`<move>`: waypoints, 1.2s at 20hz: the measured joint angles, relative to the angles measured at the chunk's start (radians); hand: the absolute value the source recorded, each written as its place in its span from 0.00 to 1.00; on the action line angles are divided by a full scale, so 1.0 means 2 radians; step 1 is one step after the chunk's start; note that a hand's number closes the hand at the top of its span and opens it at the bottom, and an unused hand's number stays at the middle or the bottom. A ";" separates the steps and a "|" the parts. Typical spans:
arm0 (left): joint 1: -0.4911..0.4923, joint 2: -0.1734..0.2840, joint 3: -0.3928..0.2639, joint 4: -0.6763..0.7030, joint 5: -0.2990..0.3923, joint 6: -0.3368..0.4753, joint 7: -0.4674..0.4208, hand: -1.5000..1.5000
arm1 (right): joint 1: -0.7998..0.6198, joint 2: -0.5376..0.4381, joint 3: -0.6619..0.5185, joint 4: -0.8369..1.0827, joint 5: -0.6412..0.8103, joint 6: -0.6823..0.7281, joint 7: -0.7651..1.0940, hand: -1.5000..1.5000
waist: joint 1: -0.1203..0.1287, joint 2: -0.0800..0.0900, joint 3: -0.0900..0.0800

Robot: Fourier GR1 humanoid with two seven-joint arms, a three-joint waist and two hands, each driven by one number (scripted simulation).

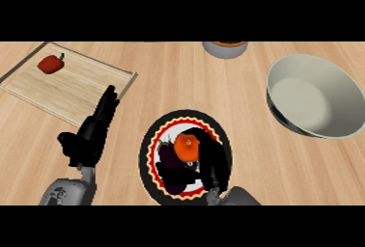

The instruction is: Pick the squash from the plate and place it in the bowl

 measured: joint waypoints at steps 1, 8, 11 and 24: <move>0.000 -0.001 0.000 -0.001 -0.001 0.001 0.002 0.50 | 0.004 -0.003 0.003 -0.010 -0.008 0.010 -0.010 1.00 | 0.000 0.000 0.000; 0.006 0.001 0.005 -0.004 0.001 0.001 0.004 0.50 | 0.067 -0.114 0.086 -0.158 -0.102 0.146 -0.146 1.00 | -0.005 -0.001 0.002; 0.007 0.001 0.009 -0.004 0.001 0.005 0.005 0.50 | 0.093 -0.177 0.091 -0.244 -0.140 0.183 -0.212 1.00 | -0.011 0.000 0.002; 0.011 0.008 0.021 -0.012 0.002 0.004 0.009 0.50 | 0.233 -0.424 -0.131 -0.565 -0.273 0.210 -0.364 1.00 | -0.020 0.000 0.002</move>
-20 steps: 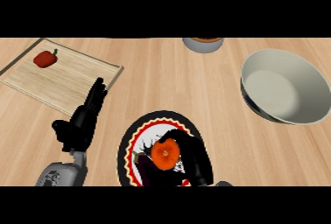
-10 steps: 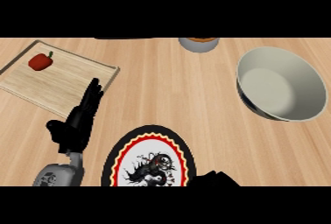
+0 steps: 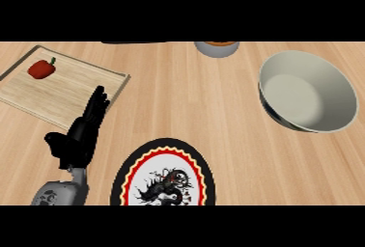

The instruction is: Pick the squash from the plate and place it in the bowl

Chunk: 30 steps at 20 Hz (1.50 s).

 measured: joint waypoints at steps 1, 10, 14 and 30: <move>-0.002 0.000 -0.002 -0.002 0.000 -0.001 0.003 0.50 | 0.002 -0.010 -0.027 -0.009 -0.008 0.002 0.009 1.00 | 0.002 0.000 0.000; -0.011 -0.010 -0.008 -0.001 -0.006 0.000 0.009 0.50 | -0.045 -0.046 -0.214 -0.010 -0.059 0.041 0.114 1.00 | 0.012 0.002 -0.001; -0.013 -0.014 -0.013 -0.001 -0.010 -0.002 0.011 0.50 | -0.108 -0.048 -0.252 0.013 -0.090 0.053 0.174 1.00 | 0.019 0.003 -0.002; -0.027 -0.021 -0.010 0.015 -0.013 -0.016 0.002 0.50 | -0.308 -0.041 -0.200 0.275 -0.013 0.119 0.176 1.00 | 0.032 0.007 -0.001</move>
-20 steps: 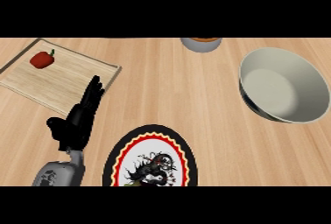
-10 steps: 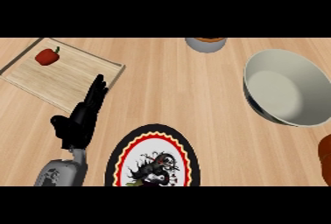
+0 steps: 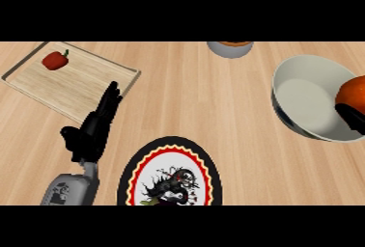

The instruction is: Pick the squash from the plate and place it in the bowl

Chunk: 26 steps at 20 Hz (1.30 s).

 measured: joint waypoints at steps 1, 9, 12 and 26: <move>-0.003 0.003 0.004 0.002 0.002 -0.003 0.001 0.50 | -0.006 0.010 0.009 0.018 0.017 -0.002 -0.007 1.00 | -0.001 0.000 0.000; -0.002 -0.002 0.004 -0.010 -0.002 -0.002 0.013 0.50 | -0.042 0.072 0.032 0.212 0.115 -0.013 -0.131 1.00 | -0.002 0.000 0.001; 0.002 -0.004 0.004 -0.005 -0.004 -0.002 0.004 0.50 | -0.057 0.088 0.032 0.295 0.143 -0.020 -0.185 1.00 | -0.001 0.000 0.001; 0.007 -0.008 0.003 -0.018 -0.011 -0.001 0.012 0.50 | -0.126 0.142 0.004 0.533 0.108 0.109 -0.340 0.00 | -0.003 0.000 0.001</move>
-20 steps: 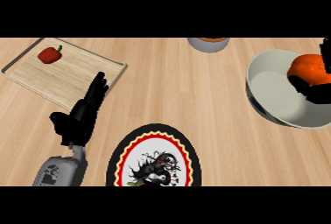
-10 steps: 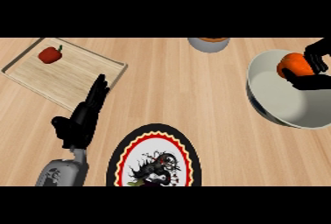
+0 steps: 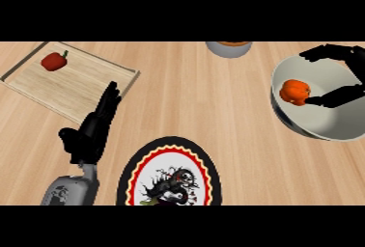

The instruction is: Pick the squash from the plate and place it in the bowl

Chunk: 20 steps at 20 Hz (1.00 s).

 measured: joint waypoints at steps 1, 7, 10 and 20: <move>0.000 -0.003 -0.002 0.001 -0.002 0.002 -0.001 0.50 | -0.003 0.004 -0.008 0.005 -0.007 0.002 -0.008 0.00 | -0.001 0.000 0.000; 0.004 0.003 0.007 0.004 0.003 -0.006 -0.009 0.50 | -0.022 0.005 -0.070 0.030 -0.056 0.015 -0.029 0.00 | -0.004 -0.001 0.000; 0.015 -0.001 0.003 0.000 -0.001 -0.003 -0.011 0.50 | -0.024 -0.006 -0.097 0.034 -0.085 0.042 -0.010 0.00 | -0.006 -0.002 0.000; 0.008 -0.004 0.005 0.005 -0.004 -0.006 -0.008 0.50 | -0.033 -0.074 -0.164 0.127 -0.148 0.179 -0.003 0.00 | -0.004 -0.001 0.000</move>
